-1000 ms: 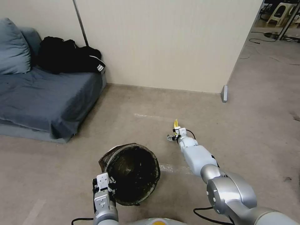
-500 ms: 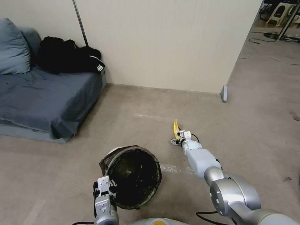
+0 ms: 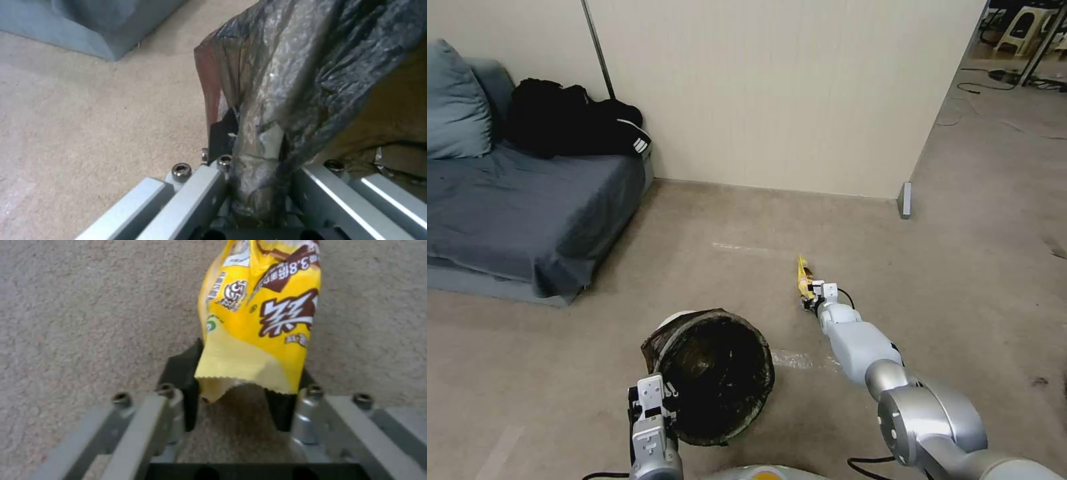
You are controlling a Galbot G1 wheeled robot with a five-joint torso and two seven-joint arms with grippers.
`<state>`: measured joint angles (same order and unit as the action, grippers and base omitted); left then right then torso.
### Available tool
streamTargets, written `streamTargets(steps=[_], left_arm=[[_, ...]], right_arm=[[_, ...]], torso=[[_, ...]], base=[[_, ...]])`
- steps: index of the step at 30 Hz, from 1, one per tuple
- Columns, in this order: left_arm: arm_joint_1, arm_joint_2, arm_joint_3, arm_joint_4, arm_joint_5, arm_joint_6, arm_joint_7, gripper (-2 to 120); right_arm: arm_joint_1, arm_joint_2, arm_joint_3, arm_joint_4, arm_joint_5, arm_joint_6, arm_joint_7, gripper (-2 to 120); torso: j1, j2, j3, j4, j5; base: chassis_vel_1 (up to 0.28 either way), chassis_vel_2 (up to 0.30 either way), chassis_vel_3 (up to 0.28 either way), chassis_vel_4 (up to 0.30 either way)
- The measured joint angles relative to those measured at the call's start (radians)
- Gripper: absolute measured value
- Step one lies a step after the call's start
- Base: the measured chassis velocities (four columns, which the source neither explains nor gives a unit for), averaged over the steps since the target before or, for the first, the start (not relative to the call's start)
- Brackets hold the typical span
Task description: Pick up the trash bin, then pick up the garbage from the floor and place it into the trash bin.
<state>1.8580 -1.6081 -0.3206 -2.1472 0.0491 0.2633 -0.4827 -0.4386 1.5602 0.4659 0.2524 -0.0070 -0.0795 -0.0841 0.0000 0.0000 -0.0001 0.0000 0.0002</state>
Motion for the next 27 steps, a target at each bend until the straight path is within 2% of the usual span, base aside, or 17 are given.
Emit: streamTargets(steps=[3, 6, 8, 19, 23, 27], left_arm=[[0.000, 0.000, 0.000, 0.000, 0.000, 0.000, 0.000, 0], [0.000, 0.000, 0.000, 0.000, 0.002, 0.000, 0.000, 0], [0.000, 0.000, 0.000, 0.000, 0.002, 0.000, 0.000, 0], [-0.003, 0.000, -0.001, 0.001, 0.005, 0.000, 0.000, 0], [-0.004, 0.000, -0.001, 0.003, 0.005, 0.000, 0.000, 0], [-0.012, 0.000, -0.008, 0.007, -0.003, 0.002, 0.000, 0]], right_arm=[[0.001, 0.002, -0.002, 0.001, 0.001, 0.000, -0.001, 19], [0.001, 0.002, -0.003, 0.003, 0.001, 0.001, -0.003, 4], [0.001, 0.003, -0.004, 0.005, 0.001, 0.002, -0.003, 0], [-0.016, 0.001, -0.012, 0.038, -0.001, 0.017, -0.005, 0], [-0.041, 0.000, -0.017, 0.080, 0.003, 0.037, 0.007, 0], [-0.096, -0.004, -0.025, 0.173, 0.005, 0.098, 0.035, 0]], torso=[[0.000, 0.000, 0.000, 0.0001, 0.0001], [0.000, 0.000, 0.000, 0.0001, 0.0001], [0.000, 0.000, 0.000, 0.0000, 0.0002], [0.000, 0.000, 0.000, 0.0001, 0.0001], [0.000, 0.000, 0.000, 0.0000, 0.0003], [0.000, 0.000, 0.000, 0.0001, 0.0006]], base=[[0.000, 0.000, 0.000, 0.000], [0.000, 0.000, 0.000, 0.000], [0.000, 0.000, 0.000, 0.000], [0.000, 0.000, 0.000, 0.000], [0.000, 0.000, 0.000, 0.000], [0.000, 0.000, 0.000, 0.000]])
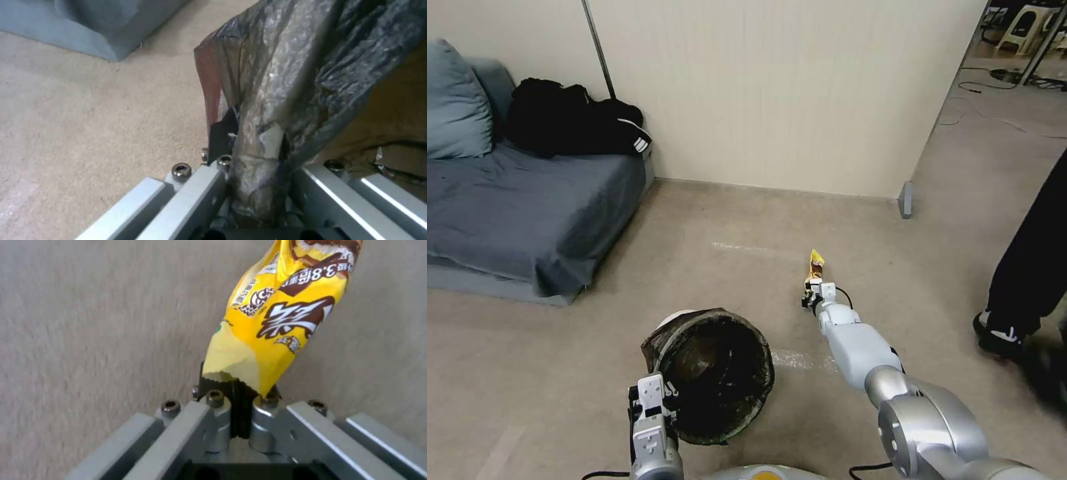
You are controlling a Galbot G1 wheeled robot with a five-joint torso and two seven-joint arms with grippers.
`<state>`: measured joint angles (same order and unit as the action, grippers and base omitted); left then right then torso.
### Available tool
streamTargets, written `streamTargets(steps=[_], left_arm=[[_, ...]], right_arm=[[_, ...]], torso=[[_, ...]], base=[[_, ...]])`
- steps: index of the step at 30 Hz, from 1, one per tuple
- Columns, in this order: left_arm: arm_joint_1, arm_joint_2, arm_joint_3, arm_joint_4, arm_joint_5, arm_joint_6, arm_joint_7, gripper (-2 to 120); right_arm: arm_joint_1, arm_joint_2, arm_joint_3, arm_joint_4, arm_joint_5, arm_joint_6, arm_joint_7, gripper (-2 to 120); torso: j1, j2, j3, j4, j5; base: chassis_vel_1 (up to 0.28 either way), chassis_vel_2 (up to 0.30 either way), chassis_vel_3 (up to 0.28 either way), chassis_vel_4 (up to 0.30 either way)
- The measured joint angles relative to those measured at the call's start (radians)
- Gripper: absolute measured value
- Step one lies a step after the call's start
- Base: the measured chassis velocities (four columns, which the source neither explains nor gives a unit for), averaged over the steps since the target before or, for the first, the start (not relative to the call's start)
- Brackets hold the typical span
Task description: Pick up the trash bin, then pick up the garbage from the floor and place it into the trash bin.
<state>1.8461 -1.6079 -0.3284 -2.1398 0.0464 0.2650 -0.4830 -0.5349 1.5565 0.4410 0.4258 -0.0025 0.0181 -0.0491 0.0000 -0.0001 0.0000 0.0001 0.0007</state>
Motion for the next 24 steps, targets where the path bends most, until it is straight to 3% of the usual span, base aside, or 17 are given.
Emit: streamTargets(steps=[8, 9, 11, 12, 14, 15, 19, 23, 24], left_arm=[[-0.037, 0.000, -0.025, 0.024, -0.051, 0.017, -0.004, 0], [-0.043, 0.000, -0.026, 0.028, -0.057, 0.019, -0.004, 0], [-0.058, 0.000, -0.027, 0.035, -0.065, 0.022, -0.005, 0], [-0.058, 0.000, -0.027, 0.035, -0.065, 0.022, -0.005, 0], [-0.077, 0.001, -0.028, 0.042, -0.076, 0.027, -0.006, 0], [-0.077, 0.001, -0.028, 0.042, -0.076, 0.027, -0.006, 0], [-0.118, 0.002, -0.031, 0.061, -0.111, 0.041, -0.012, 0], [-0.134, 0.009, -0.031, 0.073, -0.125, 0.046, -0.013, 0], [-0.144, 0.015, -0.031, 0.081, -0.136, 0.050, -0.014, 0]], right_arm=[[-0.146, -0.026, -0.017, 0.246, -0.092, 0.202, 0.031, 0], [-0.190, -0.035, -0.022, 0.319, -0.109, 0.234, 0.022, 0], [-0.284, -0.052, -0.032, 0.463, -0.117, 0.265, -0.012, 0], [-0.284, -0.052, -0.032, 0.463, -0.117, 0.265, -0.012, 0], [-0.386, -0.073, -0.042, 0.633, -0.118, 0.298, -0.064, 0], [-0.386, -0.073, -0.042, 0.633, -0.118, 0.298, -0.064, 0], [-0.577, -0.127, -0.068, 0.970, -0.089, 0.370, -0.188, 0], [-0.667, -0.153, -0.088, 1.079, -0.077, 0.396, -0.237, 0], [-0.728, -0.171, -0.105, 1.157, -0.070, 0.416, -0.266, 0]], torso=[[0.000, 0.000, 0.000, -0.0001, 0.0004], [0.000, 0.000, 0.000, 0.0001, 0.0006], [0.000, 0.000, 0.000, 0.0000, 0.0008], [0.000, 0.000, 0.000, 0.0000, 0.0008], [0.000, 0.000, 0.000, -0.0004, 0.0008], [0.000, 0.000, 0.000, -0.0004, 0.0008], [0.000, 0.000, 0.000, 0.0004, -0.0008], [0.000, 0.000, 0.000, -0.0003, -0.0006], [0.000, 0.000, 0.000, -0.0004, -0.0009]], base=[[0.000, 0.000, 0.000, 0.000], [0.000, 0.000, 0.000, 0.000], [0.000, 0.000, 0.000, 0.000], [0.000, 0.000, 0.000, 0.000], [0.000, 0.000, 0.000, 0.000], [0.000, 0.000, 0.000, 0.000], [0.000, 0.000, 0.000, 0.000], [0.000, 0.000, 0.000, 0.000], [0.000, 0.000, 0.000, 0.000]])
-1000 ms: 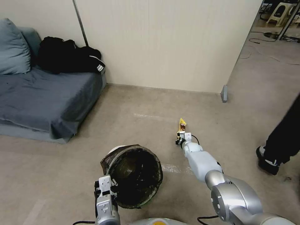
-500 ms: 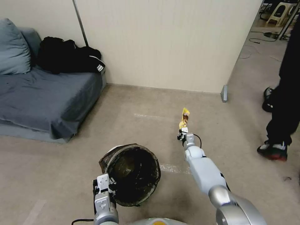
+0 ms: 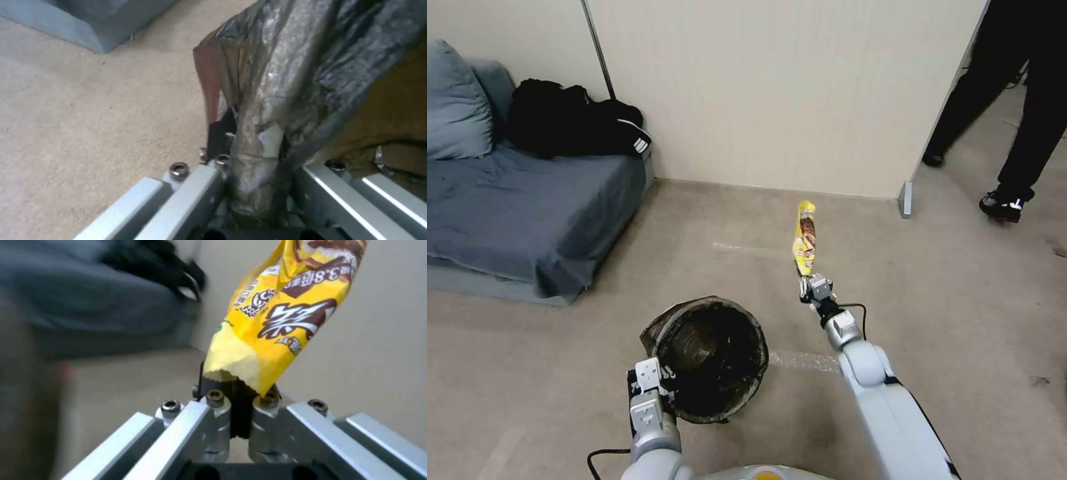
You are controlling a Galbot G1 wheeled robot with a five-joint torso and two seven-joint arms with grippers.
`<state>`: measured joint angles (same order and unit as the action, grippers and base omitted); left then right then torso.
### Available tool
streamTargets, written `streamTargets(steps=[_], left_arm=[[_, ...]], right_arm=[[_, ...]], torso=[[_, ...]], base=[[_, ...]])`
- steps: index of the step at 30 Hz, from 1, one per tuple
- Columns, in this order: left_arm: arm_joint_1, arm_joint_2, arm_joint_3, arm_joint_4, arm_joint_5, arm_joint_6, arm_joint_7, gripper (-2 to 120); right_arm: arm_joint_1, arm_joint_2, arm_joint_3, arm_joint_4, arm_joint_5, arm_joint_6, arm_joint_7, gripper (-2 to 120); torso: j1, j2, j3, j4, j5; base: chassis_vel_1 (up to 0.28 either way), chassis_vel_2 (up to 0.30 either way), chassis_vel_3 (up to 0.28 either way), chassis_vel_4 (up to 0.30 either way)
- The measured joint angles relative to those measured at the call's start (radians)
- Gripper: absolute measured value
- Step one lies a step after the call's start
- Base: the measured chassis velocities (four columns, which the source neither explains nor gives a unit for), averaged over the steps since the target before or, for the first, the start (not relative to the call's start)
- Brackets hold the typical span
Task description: Pick up the trash bin, then pick up the garbage from the floor and place it into the trash bin.
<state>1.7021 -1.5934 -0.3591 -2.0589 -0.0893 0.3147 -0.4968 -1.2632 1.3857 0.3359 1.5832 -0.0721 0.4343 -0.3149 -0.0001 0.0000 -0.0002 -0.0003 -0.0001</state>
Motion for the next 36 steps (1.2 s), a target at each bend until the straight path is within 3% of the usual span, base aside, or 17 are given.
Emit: streamTargets(steps=[5, 8, 27, 28, 36], left_arm=[[-0.021, 0.016, 0.015, 0.007, -0.050, 0.039, -0.007, 0], [-0.028, 0.023, 0.023, 0.006, -0.076, 0.060, -0.008, 0], [-0.014, 0.029, 0.037, -0.042, -0.106, 0.088, -0.009, 0], [-0.017, 0.031, 0.035, -0.044, -0.110, 0.089, -0.009, 17], [-0.033, 0.036, 0.031, -0.084, -0.171, 0.139, -0.024, 17]], right_arm=[[-0.147, -0.062, -0.091, 0.162, 0.006, 0.040, -0.043, 0], [-0.189, -0.087, -0.131, 0.182, -0.007, 0.062, -0.068, 0], [-0.167, -0.073, -0.237, 0.100, -0.071, 0.089, -0.103, 0], [-0.172, -0.076, -0.238, 0.105, -0.071, 0.088, -0.108, 0], [-0.172, -0.072, -0.233, 0.083, -0.076, 0.096, -0.145, 0]], torso=[[0.000, 0.000, 0.000, 0.0001, -0.0012], [0.000, 0.000, 0.000, 0.0002, -0.0024], [0.000, 0.000, 0.000, 0.0003, -0.0003], [0.000, 0.000, 0.000, 0.0002, -0.0002], [0.000, 0.000, 0.000, 0.0003, 0.0001]], base=[[0.000, 0.000, 0.000, 0.000], [0.000, 0.000, 0.000, 0.000], [0.000, 0.000, 0.000, 0.000], [0.000, 0.000, 0.000, 0.000], [0.000, 0.000, 0.000, 0.000]])
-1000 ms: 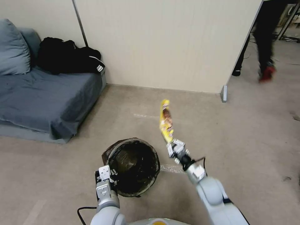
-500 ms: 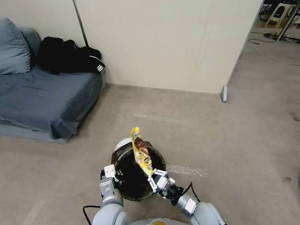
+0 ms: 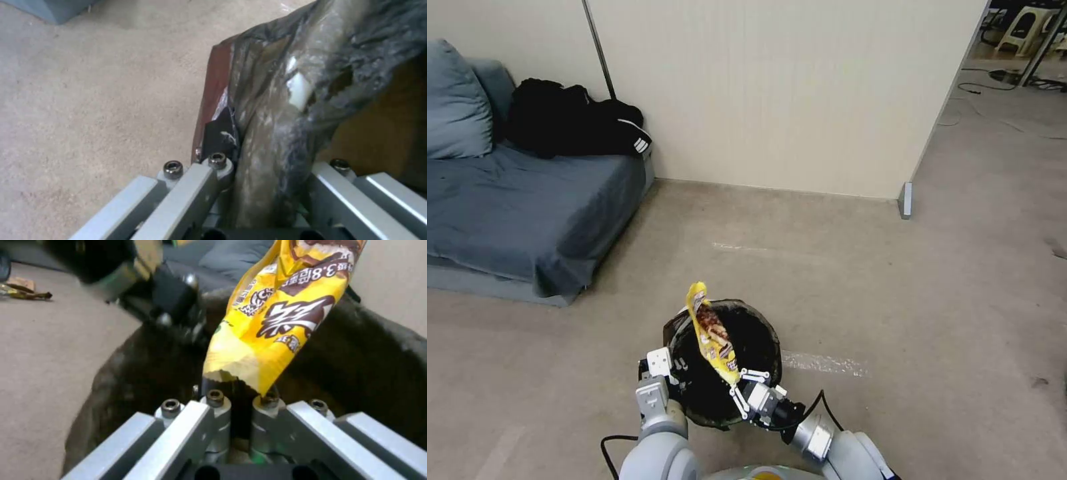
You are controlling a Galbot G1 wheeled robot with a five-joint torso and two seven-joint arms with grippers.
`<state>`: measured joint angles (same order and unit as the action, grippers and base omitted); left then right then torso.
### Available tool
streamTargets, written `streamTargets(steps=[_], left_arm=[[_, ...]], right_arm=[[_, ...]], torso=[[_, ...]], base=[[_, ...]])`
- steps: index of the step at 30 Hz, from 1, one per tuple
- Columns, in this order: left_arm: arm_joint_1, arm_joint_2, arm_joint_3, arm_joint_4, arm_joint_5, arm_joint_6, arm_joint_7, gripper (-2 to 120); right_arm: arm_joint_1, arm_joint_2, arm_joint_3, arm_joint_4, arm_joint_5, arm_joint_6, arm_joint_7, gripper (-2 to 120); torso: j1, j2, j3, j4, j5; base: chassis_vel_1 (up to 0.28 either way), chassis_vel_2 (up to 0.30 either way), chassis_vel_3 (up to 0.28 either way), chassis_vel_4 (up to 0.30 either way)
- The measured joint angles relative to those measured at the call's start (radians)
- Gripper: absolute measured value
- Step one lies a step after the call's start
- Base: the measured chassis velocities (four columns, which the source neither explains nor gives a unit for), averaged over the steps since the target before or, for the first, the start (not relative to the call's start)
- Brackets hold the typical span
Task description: Pick up the trash bin, then pick up the garbage from the floor and place it into the trash bin.
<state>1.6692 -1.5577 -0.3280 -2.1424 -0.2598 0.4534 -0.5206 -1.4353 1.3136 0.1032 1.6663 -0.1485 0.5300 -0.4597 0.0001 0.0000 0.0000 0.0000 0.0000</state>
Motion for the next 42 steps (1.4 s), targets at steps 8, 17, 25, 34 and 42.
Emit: streamTargets(steps=[8, 17, 25, 34, 42], left_arm=[[-0.011, 0.013, -0.007, -0.080, -0.177, 0.103, -0.057, 17], [-0.010, 0.015, -0.009, -0.136, -0.305, 0.145, -0.106, 49], [-0.011, 0.017, -0.016, -0.145, -0.312, 0.145, -0.108, 68], [-0.041, 0.018, -0.042, -0.141, -0.327, 0.149, -0.114, 75], [-0.057, 0.018, -0.049, -0.129, -0.336, 0.153, -0.122, 75]], right_arm=[[0.028, 0.001, 0.013, -0.045, 0.000, -0.002, -0.049, 0], [0.053, -0.025, 0.006, -0.059, 0.070, -0.094, -0.076, 0], [0.041, -0.054, 0.018, -0.022, 0.050, -0.131, -0.051, 0], [0.002, -0.108, 0.052, 0.051, 0.051, -0.126, -0.056, 35], [-0.022, -0.176, 0.079, 0.117, 0.076, -0.143, -0.072, 64]], torso=[[0.000, 0.000, 0.000, -0.0001, 0.0000], [0.000, 0.000, 0.000, 0.0000, 0.0000], [0.000, 0.000, 0.000, 0.0000, 0.0000], [0.000, 0.000, 0.000, 0.0000, 0.0000], [0.000, 0.000, 0.000, 0.0000, 0.0000]], base=[[0.000, 0.000, 0.000, 0.000], [0.000, 0.000, 0.000, 0.000], [0.000, 0.000, 0.000, 0.000], [0.000, 0.000, 0.000, 0.000], [0.000, 0.000, 0.000, 0.000]])
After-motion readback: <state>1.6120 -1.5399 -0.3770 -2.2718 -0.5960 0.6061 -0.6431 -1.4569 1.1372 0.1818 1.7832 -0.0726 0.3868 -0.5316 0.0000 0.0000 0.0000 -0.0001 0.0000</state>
